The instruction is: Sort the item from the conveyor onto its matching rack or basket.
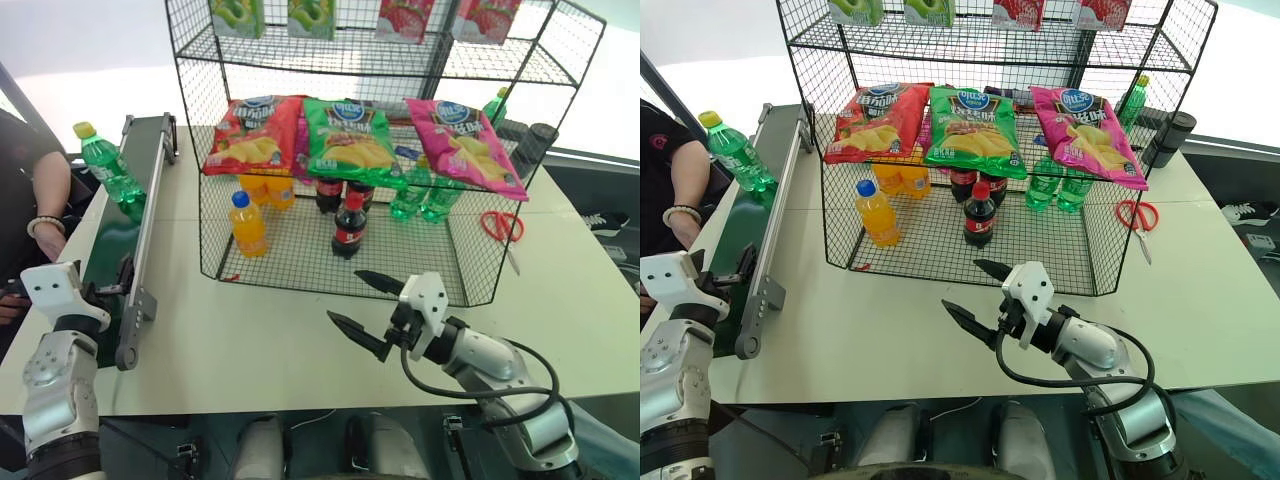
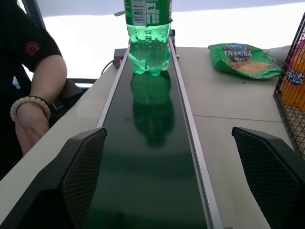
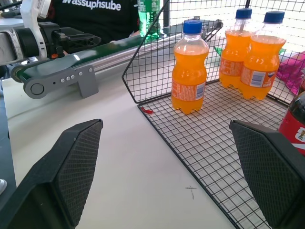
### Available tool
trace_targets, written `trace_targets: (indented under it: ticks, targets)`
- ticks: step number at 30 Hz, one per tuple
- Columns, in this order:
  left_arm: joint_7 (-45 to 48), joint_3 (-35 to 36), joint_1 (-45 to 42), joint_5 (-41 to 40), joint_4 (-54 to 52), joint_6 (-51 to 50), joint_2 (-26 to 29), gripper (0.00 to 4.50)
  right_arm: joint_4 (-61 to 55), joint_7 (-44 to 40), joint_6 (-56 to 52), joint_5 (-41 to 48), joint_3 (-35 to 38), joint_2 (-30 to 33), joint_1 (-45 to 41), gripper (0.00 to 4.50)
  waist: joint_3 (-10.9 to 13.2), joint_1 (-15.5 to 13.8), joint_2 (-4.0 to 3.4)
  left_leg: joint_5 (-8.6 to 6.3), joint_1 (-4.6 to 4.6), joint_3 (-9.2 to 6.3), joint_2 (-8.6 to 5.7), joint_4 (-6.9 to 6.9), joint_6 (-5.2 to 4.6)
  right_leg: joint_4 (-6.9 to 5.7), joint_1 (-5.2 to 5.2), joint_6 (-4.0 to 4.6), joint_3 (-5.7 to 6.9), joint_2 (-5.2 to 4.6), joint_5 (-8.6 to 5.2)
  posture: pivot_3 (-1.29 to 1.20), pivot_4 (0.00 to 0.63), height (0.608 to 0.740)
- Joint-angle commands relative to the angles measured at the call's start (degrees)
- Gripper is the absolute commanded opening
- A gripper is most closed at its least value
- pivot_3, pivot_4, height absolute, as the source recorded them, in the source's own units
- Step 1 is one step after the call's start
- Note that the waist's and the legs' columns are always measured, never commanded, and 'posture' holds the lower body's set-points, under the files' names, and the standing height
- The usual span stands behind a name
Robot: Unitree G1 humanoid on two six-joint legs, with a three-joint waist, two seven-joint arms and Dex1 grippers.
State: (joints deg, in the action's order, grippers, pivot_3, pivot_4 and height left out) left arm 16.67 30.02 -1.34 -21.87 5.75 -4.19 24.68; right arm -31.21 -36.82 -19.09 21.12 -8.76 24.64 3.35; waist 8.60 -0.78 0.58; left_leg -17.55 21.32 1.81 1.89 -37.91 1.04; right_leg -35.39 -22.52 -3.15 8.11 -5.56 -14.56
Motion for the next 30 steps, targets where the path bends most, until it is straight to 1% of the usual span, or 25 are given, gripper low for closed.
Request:
trace_targets:
  ticks: [1, 9, 17, 30]
  targets:
    - [-0.8, 1.1, -0.5, 0.2, -0.2, 1.8, 0.2, 4.50, -1.8, 0.2, 0.2, 1.0, 0.6, -0.2, -0.8, 4.44, 0.0, 0.0, 0.00, 0.00, 0.00, 0.00, 0.00, 0.00, 0.00, 0.00, 0.00, 0.00, 0.00, 0.00, 0.00, 0.00, 0.150, 0.735]
    - [-3.0, 1.8, -0.7, 0.3, 0.8, 3.5, -0.3, 4.50, -1.9, -0.1, 0.2, 1.1, 0.5, -0.1, -0.9, 4.44, 0.0, 0.0, 0.00, 0.00, 0.01, 0.00, 0.00, 0.00, 0.00, 0.00, 0.00, 0.00, 0.00, -0.01, 0.00, 0.00, 0.150, 0.735]
    - [-3.8, 1.5, -0.4, 0.1, 0.8, 3.8, -0.5, 4.50, -2.5, -1.0, 1.0, 0.0, -0.4, 0.6, -2.6, 4.44, 0.0, 0.0, 0.00, 0.00, 0.01, 0.00, 0.00, 0.00, 0.00, 0.01, -0.01, 0.00, 0.00, -0.01, 0.00, 0.00, 0.150, 0.735]
    - [-4.5, 2.2, -0.4, 0.1, 1.0, 4.5, -0.6, 4.50, -1.7, -2.5, 1.5, 0.3, -1.0, 0.4, -2.9, 4.44, 0.0, 0.0, 0.00, 0.00, 0.03, 0.00, 0.00, 0.01, 0.00, 0.02, -0.02, 0.00, 0.01, -0.01, 0.00, 0.00, 0.150, 0.735]
